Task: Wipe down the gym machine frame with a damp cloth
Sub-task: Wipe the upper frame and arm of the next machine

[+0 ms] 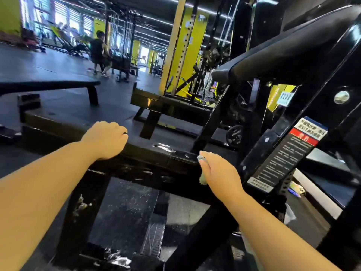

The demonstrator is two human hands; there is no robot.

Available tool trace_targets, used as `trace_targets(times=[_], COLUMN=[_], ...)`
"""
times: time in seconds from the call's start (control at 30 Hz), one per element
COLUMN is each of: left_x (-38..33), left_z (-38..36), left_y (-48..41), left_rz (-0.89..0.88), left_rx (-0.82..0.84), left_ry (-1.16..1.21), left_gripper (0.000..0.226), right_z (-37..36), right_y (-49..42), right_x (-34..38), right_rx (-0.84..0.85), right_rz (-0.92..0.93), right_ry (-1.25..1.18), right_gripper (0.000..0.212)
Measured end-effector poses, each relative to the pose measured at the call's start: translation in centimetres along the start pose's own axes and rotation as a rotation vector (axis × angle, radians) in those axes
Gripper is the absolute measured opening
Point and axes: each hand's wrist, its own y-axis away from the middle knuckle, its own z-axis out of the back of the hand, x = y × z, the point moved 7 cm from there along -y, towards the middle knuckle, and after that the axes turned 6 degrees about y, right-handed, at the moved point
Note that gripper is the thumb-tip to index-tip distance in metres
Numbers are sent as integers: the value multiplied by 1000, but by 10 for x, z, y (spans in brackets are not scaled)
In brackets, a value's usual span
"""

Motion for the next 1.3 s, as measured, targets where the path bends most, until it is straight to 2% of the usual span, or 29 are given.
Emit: trace_targets(times=[0.07, 0.13, 0.23, 0.33, 0.43, 0.57, 0.67, 0.73, 0.77, 0.8, 0.87, 0.97, 1.0, 1.13, 1.23, 1.3], left_x=[-7, -2, 10, 21, 22, 18, 18, 20, 21, 21, 22, 22, 21, 19, 20, 20], left_z=[-1, -2, 0, 0, -2, 1, -3, -6, -7, -8, -7, -7, -6, -4, -6, -6], left_y=[1, 1, 2, 3, 4, 9, 8, 8, 7, 7, 8, 10, 11, 11, 10, 9], left_rz=[-43, -22, 76, 198, 227, 208, 218, 242, 250, 254, 265, 269, 265, 255, 268, 269], left_rx=[-59, -117, -219, -299, -337, -344, -318, -306, -306, -311, -329, -340, -345, -357, -343, -335], left_ry=[-46, 34, 224, 417, 475, 420, 393, 426, 449, 468, 499, 526, 525, 538, 527, 525], left_gripper=[27, 28, 24, 22, 25, 31, 35, 36, 36, 36, 36, 39, 40, 39, 35, 34], right_z=[-1, -1, -13, -22, -14, 3, -3, -9, -12, -16, -16, -11, -9, 5, -4, -11], right_y=[-3, -21, -65, -85, -66, -28, -39, -61, -73, -81, -81, -59, -48, -20, -53, -80], right_x=[5, 38, 107, 157, 134, 69, 76, 108, 126, 142, 164, 137, 117, 47, 78, 118], right_rx=[8, 10, -43, -10, 31, -48, 1, -15, -43, -64, -81, -19, 4, -54, -39, -86], right_rz=[-80, -109, -27, 139, 236, 20, -149, -126, -94, -46, 68, 160, 140, -141, -107, 7], right_ry=[88, 127, 91, 116, 208, 214, 193, 216, 198, 185, 184, 195, 225, 222, 292, 268], right_gripper=[27, 14, 19, 33, 38, 33, 17, 23, 19, 15, 22, 30, 31, 25, 18, 28])
